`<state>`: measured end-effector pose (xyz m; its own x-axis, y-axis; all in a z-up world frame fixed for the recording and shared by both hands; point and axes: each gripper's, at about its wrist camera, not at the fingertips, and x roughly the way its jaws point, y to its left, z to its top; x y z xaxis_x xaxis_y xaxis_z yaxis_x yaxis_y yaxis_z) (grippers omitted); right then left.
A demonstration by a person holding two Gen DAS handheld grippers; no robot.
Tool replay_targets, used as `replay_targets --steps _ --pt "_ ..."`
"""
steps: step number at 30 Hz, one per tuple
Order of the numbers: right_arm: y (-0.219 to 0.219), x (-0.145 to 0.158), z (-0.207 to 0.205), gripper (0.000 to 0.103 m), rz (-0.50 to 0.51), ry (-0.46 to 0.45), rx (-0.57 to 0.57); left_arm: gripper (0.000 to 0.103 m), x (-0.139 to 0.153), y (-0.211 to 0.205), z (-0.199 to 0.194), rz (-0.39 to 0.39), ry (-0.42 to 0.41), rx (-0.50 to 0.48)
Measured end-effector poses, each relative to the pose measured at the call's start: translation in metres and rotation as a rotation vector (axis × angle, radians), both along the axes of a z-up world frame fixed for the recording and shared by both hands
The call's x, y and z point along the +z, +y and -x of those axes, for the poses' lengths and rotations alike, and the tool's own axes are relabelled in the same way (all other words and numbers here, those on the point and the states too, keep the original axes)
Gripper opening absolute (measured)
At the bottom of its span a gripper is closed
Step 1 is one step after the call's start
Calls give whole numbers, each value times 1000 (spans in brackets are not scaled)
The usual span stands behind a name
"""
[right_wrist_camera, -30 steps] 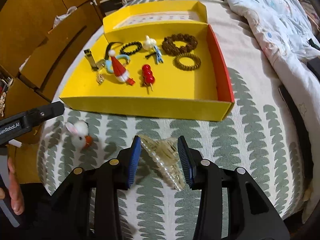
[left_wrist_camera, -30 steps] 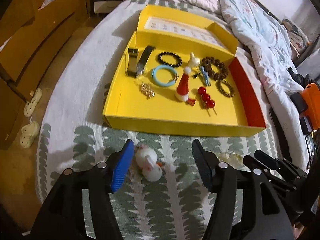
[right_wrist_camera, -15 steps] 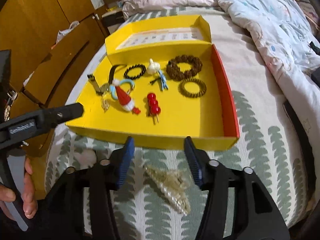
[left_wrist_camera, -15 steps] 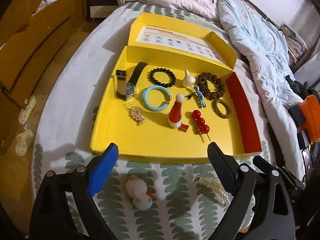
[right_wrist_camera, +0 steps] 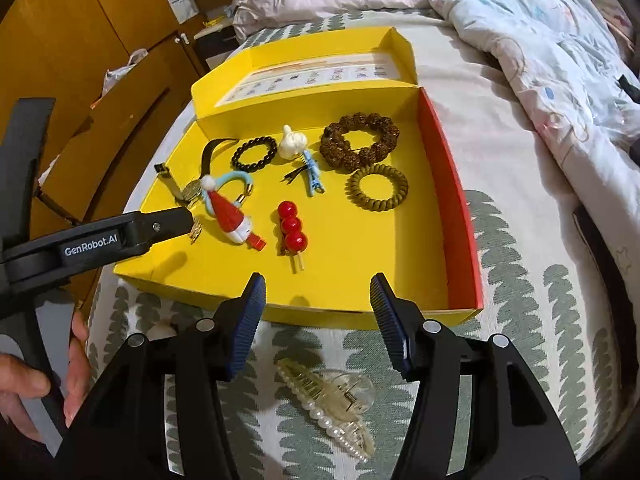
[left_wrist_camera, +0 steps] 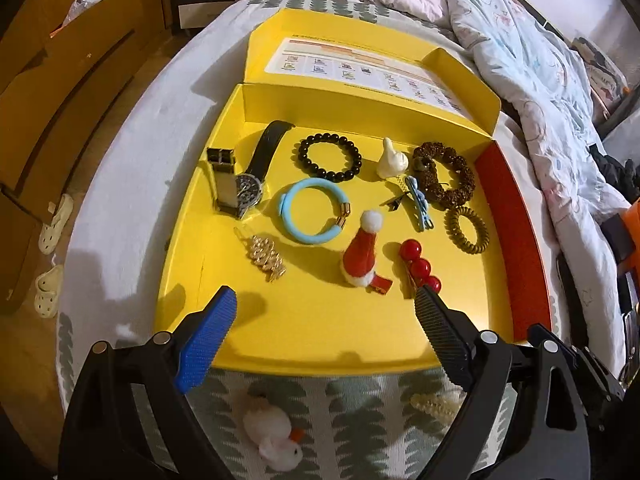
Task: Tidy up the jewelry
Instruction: 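Move left tool to red Santa figure while right tool approaches red-bead hairpin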
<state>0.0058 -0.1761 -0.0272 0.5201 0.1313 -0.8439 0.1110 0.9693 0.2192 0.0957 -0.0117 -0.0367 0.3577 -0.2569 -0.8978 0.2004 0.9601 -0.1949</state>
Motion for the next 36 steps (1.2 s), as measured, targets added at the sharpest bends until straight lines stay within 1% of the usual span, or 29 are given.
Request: replay_targets --steps 6,9,13,18,22,25,27,29,31,33,36 --pt "-10 -5 -12 58 -19 -8 -4 89 -5 -9 -15 -28 -1 -16" --pt "-9 -10 -22 58 -20 5 6 89 -9 -11 -21 -13 11 -21" --pt "-2 -15 -38 58 -14 17 42 88 -17 -12 -29 0 48 -32" --pt "4 -25 -53 58 -18 37 66 73 -22 -12 -36 12 84 -38" --pt "8 -36 -61 57 -18 62 76 68 -24 -12 -40 11 93 -39" --pt "13 -42 -66 56 -13 72 86 60 -27 -13 -44 26 118 -45" --pt "17 -45 -68 56 -8 77 93 51 -30 -13 -45 29 138 -46" --pt "20 -49 -71 54 -3 85 101 47 -32 -13 -46 38 155 -51" --pt "22 -51 -74 52 0 91 105 47 -34 -13 -47 52 171 -53" --pt "24 -54 -76 51 3 99 106 42 -34 -13 -46 51 170 -54" --pt "26 -58 -78 49 13 112 108 40 -33 -14 -46 54 171 -57"
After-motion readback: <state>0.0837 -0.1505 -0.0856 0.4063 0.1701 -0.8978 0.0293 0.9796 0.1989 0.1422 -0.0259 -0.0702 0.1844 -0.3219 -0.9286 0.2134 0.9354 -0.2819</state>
